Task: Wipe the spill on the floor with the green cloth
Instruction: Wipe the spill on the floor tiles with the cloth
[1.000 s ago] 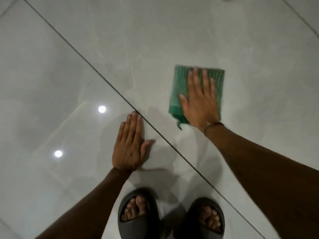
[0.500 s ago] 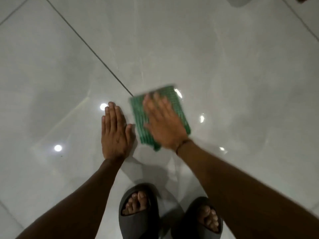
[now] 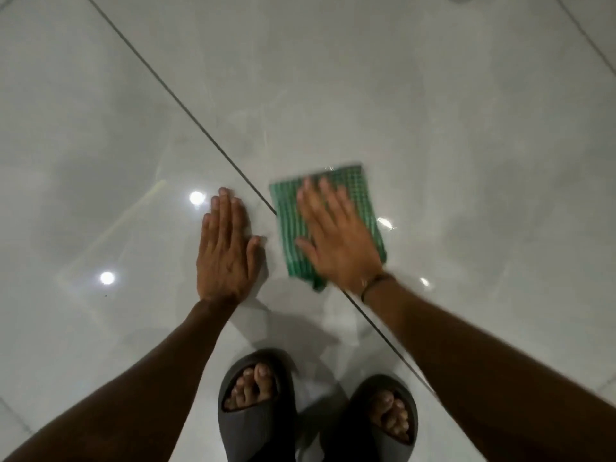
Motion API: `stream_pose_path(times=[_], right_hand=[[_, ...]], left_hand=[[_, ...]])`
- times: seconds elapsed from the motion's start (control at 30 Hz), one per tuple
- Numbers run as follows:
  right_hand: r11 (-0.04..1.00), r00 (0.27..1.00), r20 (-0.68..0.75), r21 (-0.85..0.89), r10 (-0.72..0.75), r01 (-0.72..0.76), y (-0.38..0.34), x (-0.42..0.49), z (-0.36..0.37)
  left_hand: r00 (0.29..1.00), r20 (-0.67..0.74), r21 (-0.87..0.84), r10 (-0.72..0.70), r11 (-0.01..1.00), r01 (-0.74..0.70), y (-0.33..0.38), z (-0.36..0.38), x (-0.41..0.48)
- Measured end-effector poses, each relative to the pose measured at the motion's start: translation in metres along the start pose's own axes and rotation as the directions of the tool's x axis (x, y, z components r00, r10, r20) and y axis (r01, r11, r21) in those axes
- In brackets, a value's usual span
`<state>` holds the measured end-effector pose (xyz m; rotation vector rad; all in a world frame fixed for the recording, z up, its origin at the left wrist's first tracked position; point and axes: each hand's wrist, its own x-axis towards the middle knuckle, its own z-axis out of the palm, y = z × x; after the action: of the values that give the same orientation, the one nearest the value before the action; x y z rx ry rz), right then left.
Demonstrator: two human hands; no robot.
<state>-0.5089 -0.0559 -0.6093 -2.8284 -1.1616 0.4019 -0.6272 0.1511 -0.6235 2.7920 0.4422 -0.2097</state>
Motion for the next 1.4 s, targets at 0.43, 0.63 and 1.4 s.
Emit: stream_pose_path(times=[0.43,0.63,1.4], right_hand=[[0.969,0.97,-0.021,0.067,0.24,-0.239,0.045,-0.064,0.015],[0.997,0.997,0.016,0.009,0.082,-0.082,0.102,-0.151,0.026],[0.45,0.6,0.2,0.492,0.775,-0.745,0.023,-0.091,-0.043]], left_hand=[[0.951,0.009,0.12,0.308,0.944,-0.307,0.053,0.021,0.006],[0.947,0.004,0.157,0.322,0.935,-0.318,0.046,0.028,0.004],[0.866,0.291,-0.257,-0.407,0.839,0.48,0.193,-0.014,-0.008]])
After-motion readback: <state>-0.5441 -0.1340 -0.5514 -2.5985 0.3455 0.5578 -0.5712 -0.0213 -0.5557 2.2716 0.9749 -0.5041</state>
